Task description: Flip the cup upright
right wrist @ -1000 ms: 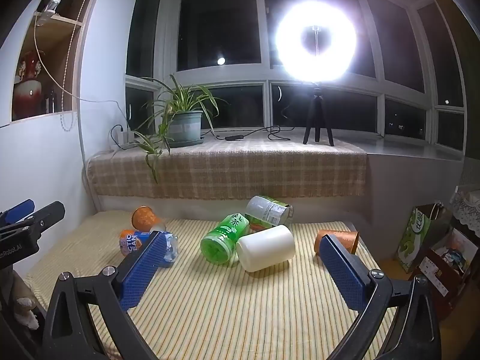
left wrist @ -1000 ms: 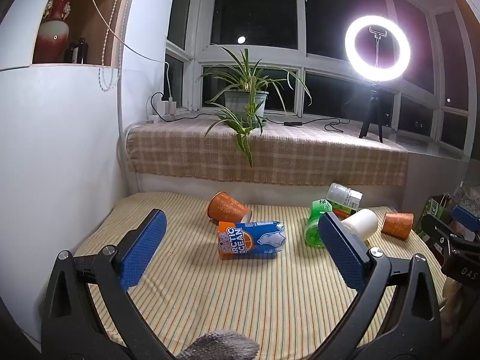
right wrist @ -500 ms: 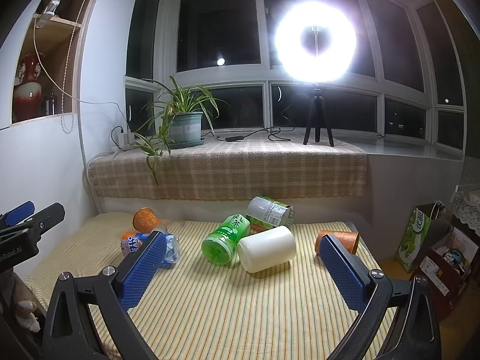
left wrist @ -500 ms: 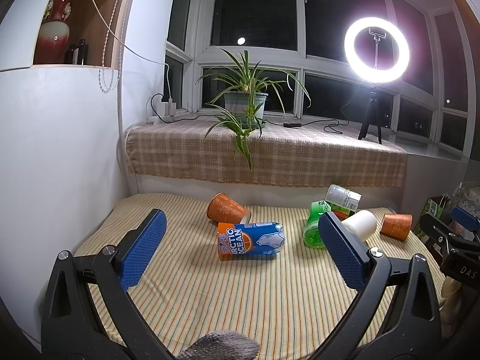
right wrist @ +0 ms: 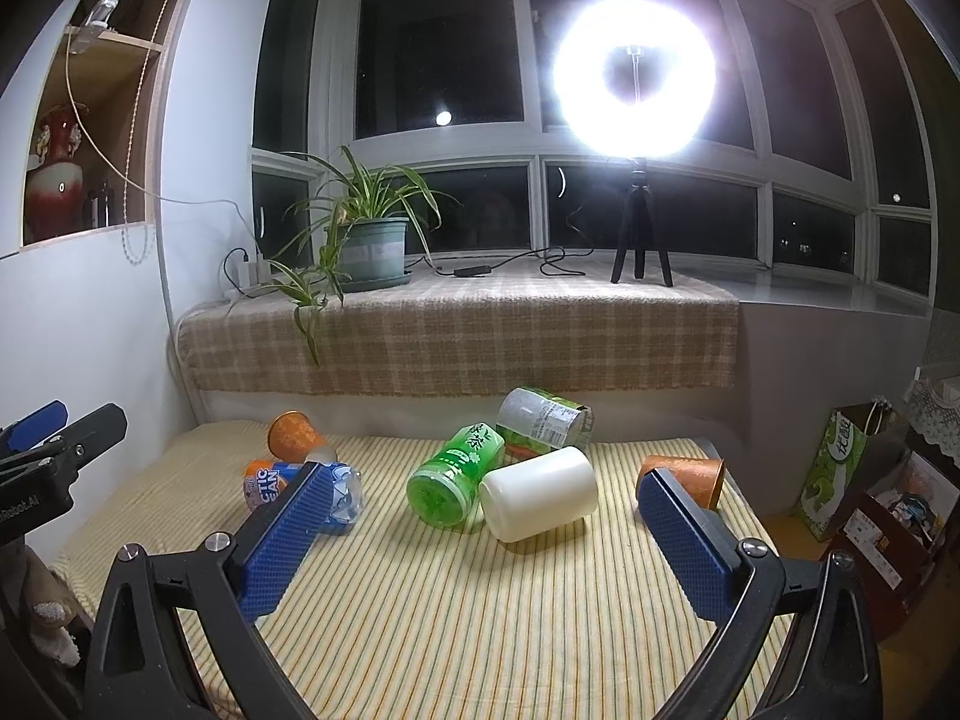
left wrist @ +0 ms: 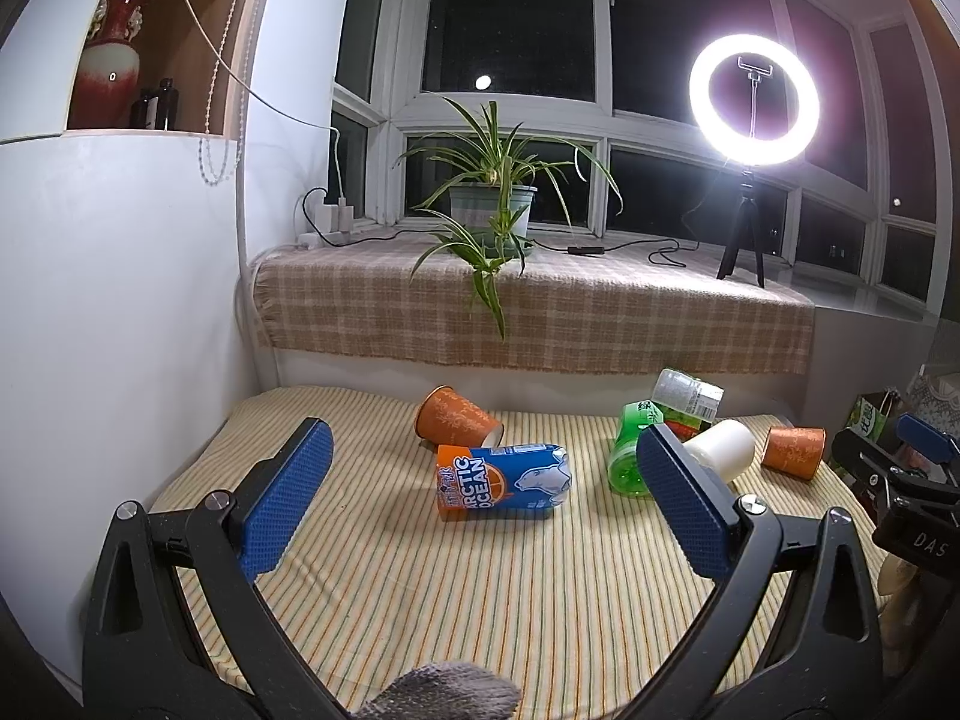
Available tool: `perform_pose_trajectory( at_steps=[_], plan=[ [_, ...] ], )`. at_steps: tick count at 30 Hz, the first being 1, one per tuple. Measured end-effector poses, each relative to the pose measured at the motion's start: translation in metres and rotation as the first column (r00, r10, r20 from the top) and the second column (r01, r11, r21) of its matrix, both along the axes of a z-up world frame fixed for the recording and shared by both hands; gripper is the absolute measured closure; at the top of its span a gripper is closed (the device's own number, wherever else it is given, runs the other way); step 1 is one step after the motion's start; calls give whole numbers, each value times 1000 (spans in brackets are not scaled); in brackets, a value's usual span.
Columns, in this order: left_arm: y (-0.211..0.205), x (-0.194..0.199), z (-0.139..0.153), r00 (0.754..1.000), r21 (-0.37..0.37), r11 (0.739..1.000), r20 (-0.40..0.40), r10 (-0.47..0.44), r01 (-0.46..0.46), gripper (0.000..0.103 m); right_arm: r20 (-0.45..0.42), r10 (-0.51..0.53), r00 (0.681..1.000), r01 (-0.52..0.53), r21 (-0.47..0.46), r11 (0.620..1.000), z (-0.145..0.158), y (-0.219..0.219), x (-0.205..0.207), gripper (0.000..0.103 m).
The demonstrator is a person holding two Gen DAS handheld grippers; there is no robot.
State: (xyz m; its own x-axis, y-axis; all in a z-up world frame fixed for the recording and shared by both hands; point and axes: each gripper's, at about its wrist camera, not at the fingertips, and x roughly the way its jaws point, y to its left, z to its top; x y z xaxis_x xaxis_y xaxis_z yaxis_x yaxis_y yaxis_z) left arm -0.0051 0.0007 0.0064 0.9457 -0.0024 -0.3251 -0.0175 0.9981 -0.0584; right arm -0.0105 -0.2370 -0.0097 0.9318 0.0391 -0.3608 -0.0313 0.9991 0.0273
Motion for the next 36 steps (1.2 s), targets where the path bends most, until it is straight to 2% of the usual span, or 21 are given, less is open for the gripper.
perform_pose_trajectory(
  at_steps=[36],
  plan=[
    [0, 9, -10, 1000, 1, 1000, -16, 0, 0, 0, -8, 14, 1000, -14, -2, 1000, 0, 9, 7, 0]
  ],
)
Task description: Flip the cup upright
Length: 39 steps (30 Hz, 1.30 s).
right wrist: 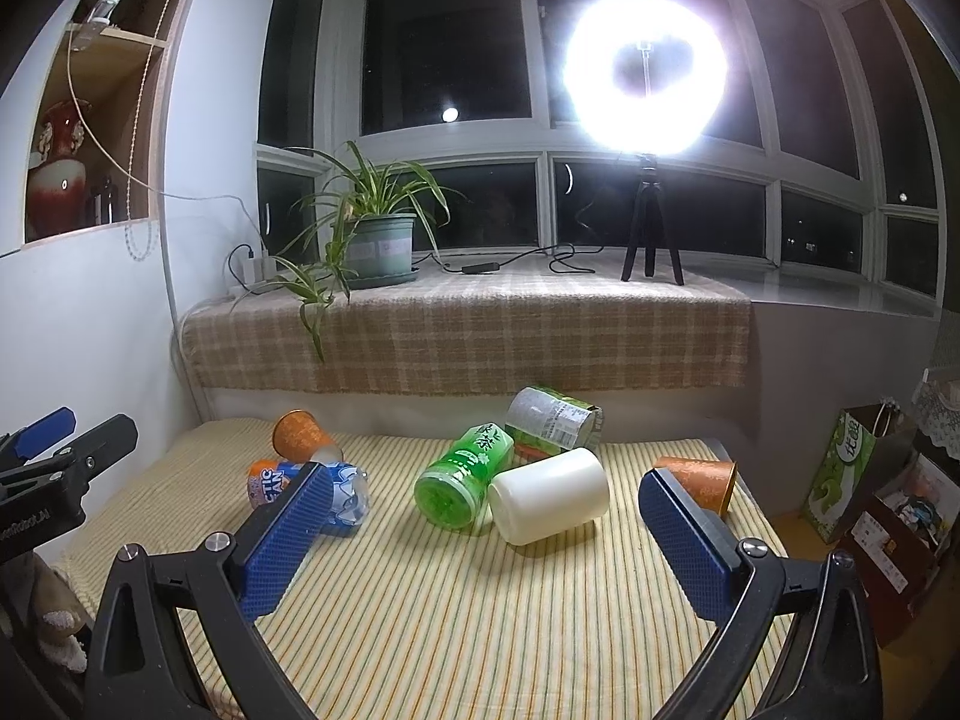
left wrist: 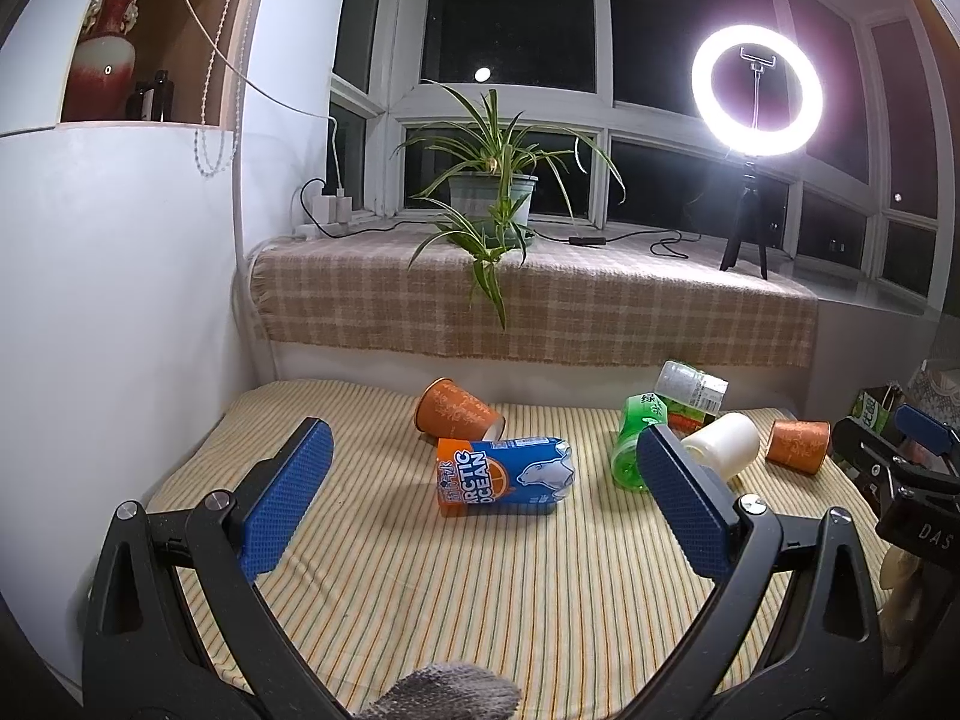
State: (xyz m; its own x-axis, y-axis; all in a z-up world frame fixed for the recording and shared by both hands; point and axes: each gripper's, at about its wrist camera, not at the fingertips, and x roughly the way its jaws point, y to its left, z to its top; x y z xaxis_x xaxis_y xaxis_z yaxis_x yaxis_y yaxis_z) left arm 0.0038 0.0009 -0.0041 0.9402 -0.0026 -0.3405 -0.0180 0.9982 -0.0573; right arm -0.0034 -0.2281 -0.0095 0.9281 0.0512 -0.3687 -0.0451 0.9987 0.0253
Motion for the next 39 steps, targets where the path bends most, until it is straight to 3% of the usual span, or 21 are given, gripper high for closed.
perform_pose_trajectory(
  at_steps=[21, 27, 34, 39],
  plan=[
    [-2, 2, -5, 1000, 17, 999, -12, -27, 28, 0, -25, 1, 1000, 0, 27, 1000, -6, -5, 5, 0],
    [2, 13, -14, 993, 37, 995, -76, -92, 95, 0, -49, -5, 999, 8, 44, 999, -14, -9, 7, 0],
    [17, 38, -19, 968, 76, 976, -167, -188, 203, 0, -89, -6, 996, 13, 75, 997, -26, -18, 10, 0],
    [38, 50, -27, 960, 56, 980, -219, -173, 189, 0, -123, 88, 989, -86, 21, 996, -27, -5, 27, 0]
  ],
)
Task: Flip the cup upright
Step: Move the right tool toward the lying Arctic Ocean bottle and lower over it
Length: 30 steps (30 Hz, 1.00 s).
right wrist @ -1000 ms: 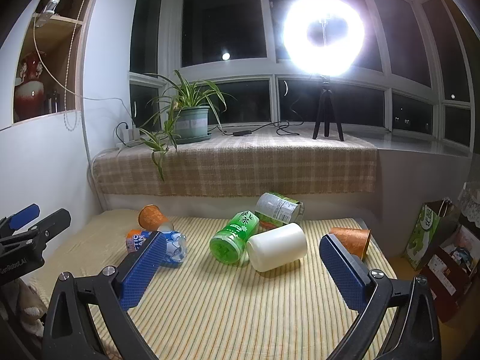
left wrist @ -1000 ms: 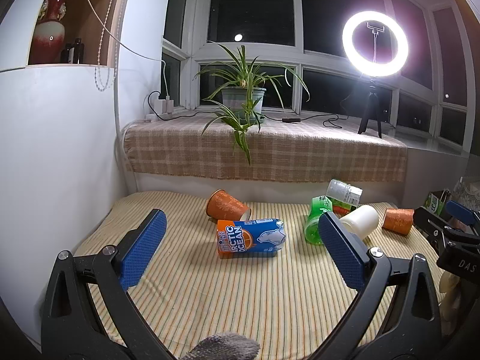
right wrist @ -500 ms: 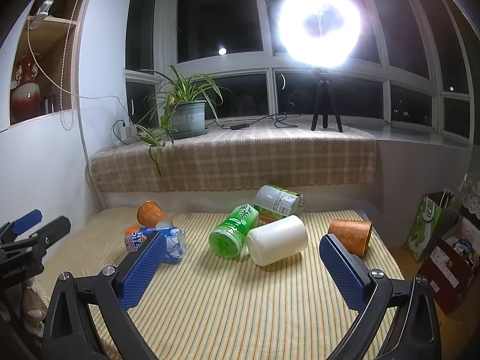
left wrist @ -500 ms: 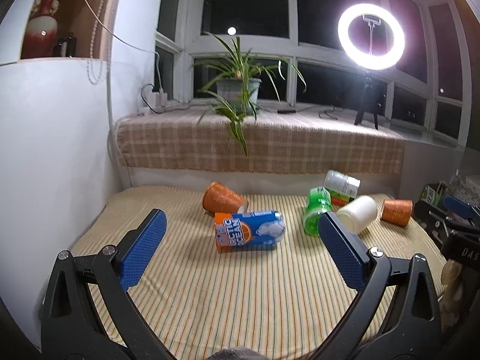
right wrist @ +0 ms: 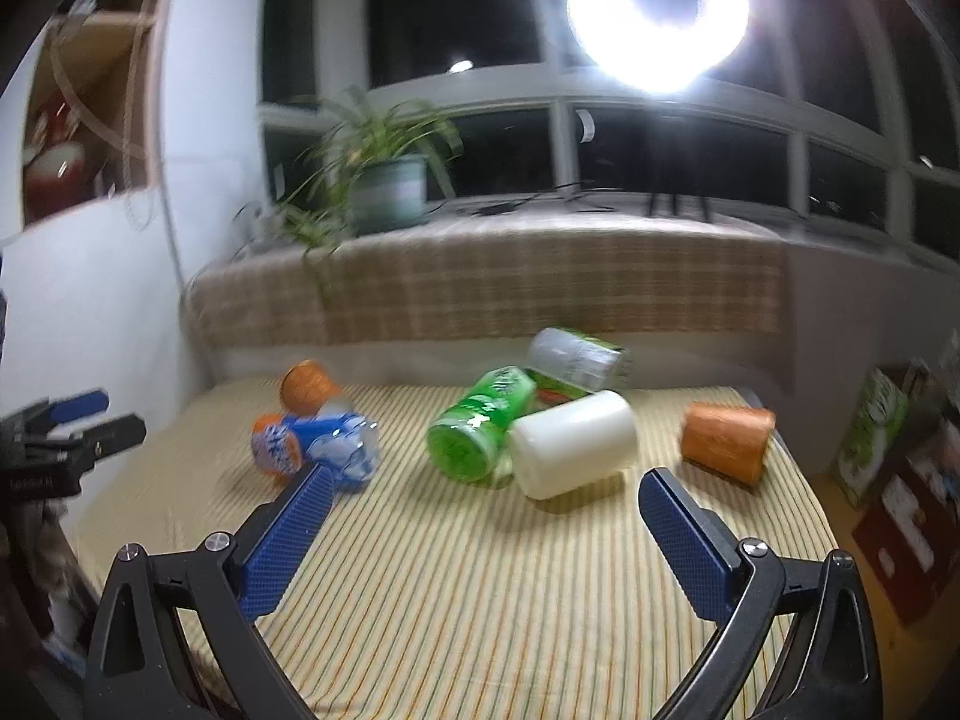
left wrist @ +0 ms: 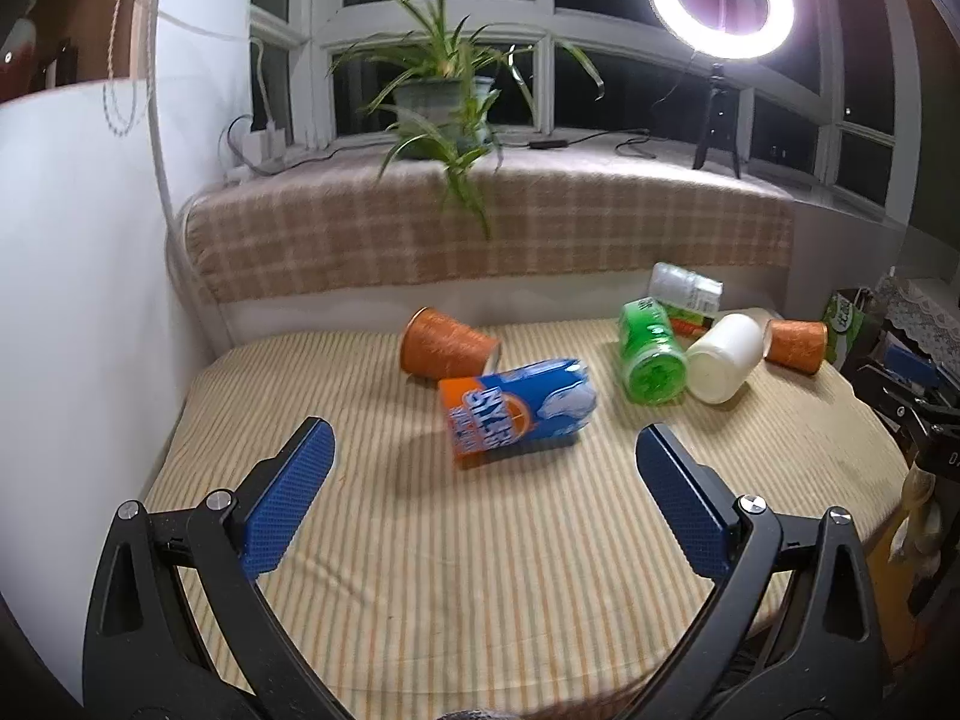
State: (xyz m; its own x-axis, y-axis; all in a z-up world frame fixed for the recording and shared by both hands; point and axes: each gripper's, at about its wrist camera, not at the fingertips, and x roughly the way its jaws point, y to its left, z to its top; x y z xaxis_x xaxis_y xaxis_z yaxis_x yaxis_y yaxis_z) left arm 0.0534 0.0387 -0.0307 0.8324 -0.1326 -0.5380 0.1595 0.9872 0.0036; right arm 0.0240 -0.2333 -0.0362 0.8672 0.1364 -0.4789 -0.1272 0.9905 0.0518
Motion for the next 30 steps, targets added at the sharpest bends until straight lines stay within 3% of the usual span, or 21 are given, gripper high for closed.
perform_pose_trajectory(
  at_steps=[6, 10, 15, 18, 23, 27, 30],
  plan=[
    [24, -4, -12, 998, 13, 999, -43, 52, -52, 0, -48, 226, 973, -230, -126, 965, 0, 35, 49, 0],
    [46, -12, -16, 993, 23, 994, -59, 107, -106, 0, -110, 382, 918, -397, -197, 897, -3, 70, 81, 0],
    [78, -22, -21, 979, 6, 983, -86, 185, -185, 0, -210, 537, 817, -577, -275, 769, -9, 113, 113, 0],
    [94, -28, -23, 968, -10, 973, -99, 229, -231, 1, -313, 596, 740, -673, -327, 664, -20, 140, 132, 0],
    [112, -38, -26, 954, -36, 959, -114, 277, -282, 0, -443, 621, 646, -761, -433, 483, -46, 179, 147, 1],
    [123, -41, -30, 943, -53, 948, -133, 306, -315, 1, -520, 610, 598, -797, -467, 383, -64, 195, 155, 2],
    [130, -41, -30, 938, -61, 942, -136, 320, -331, 1, -554, 587, 590, -799, -502, 330, -76, 203, 161, 4]
  ],
)
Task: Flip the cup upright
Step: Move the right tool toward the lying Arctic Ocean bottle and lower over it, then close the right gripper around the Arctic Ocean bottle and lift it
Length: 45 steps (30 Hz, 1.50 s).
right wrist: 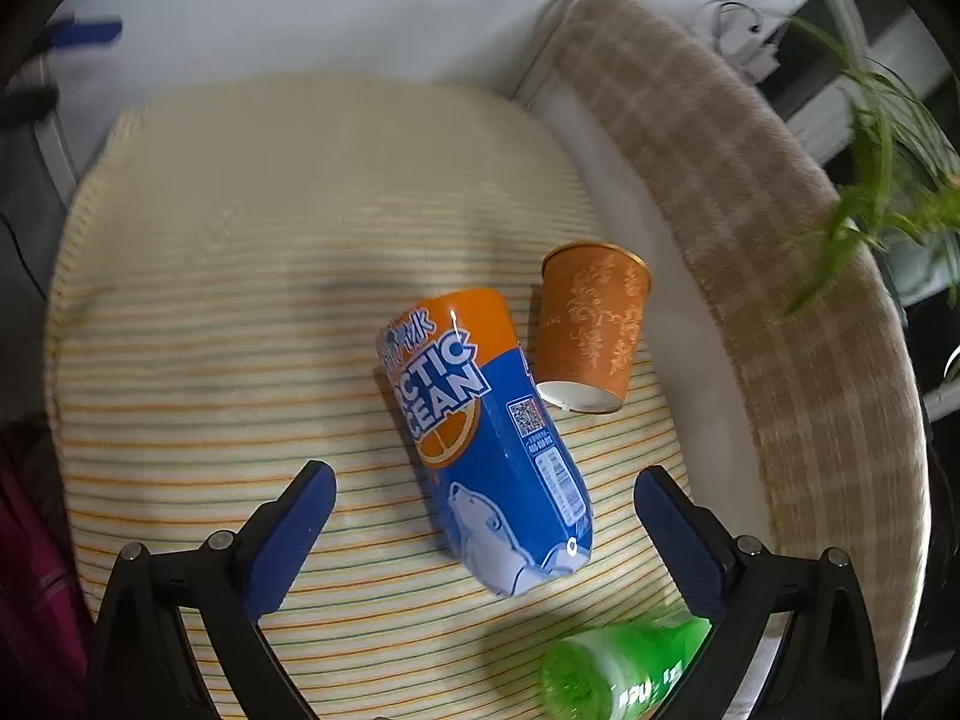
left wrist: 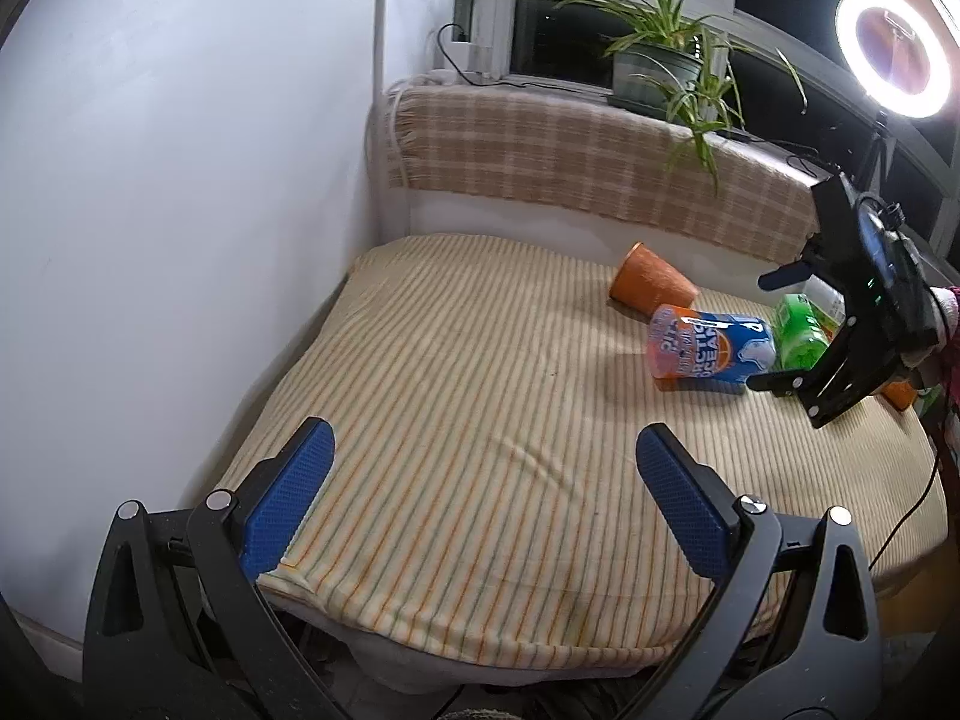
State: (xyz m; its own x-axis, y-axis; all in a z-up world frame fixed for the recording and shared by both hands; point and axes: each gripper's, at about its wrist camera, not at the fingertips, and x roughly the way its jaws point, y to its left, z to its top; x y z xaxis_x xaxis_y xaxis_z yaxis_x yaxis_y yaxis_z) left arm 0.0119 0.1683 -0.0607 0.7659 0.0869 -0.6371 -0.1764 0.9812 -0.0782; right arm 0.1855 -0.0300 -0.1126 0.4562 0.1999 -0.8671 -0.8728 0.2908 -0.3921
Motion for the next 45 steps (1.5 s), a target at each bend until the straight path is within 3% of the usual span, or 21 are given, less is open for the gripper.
perform_pose_trajectory(
  at_steps=[14, 18, 20, 26, 34, 39, 42, 45],
  plan=[
    [10, -2, 1, 1000, -15, 1000, 2, 15, -14, 1, 22, -10, 1000, 12, -97, 995, -26, 14, 22, 15],
    [11, -2, 0, 1000, -17, 1000, 0, 14, -14, 3, 23, -15, 1000, 18, -119, 993, -32, 14, 24, 30],
    [11, -4, 1, 1000, -15, 1000, 1, 15, -15, 3, 28, -18, 999, 21, -122, 992, -32, 13, 22, 30],
    [9, -7, 3, 1000, -12, 1000, 15, 13, -13, 3, 11, -36, 999, 37, -74, 997, -20, 7, 18, 32],
    [2, -16, 8, 999, -19, 1000, 35, -8, 9, 3, -28, -127, 991, 129, 87, 988, 13, -23, -6, 34],
    [-10, -17, 9, 998, -29, 999, 49, -39, 40, 3, -90, -243, 966, 258, 274, 926, 32, -54, -42, 35],
    [-22, -16, 8, 996, -33, 997, 56, -68, 70, 3, -152, -329, 932, 363, 373, 854, 34, -77, -63, 35],
    [-34, -13, 7, 993, -36, 994, 57, -100, 102, 3, -229, -439, 869, 494, 458, 739, 31, -103, -83, 35]
  ],
)
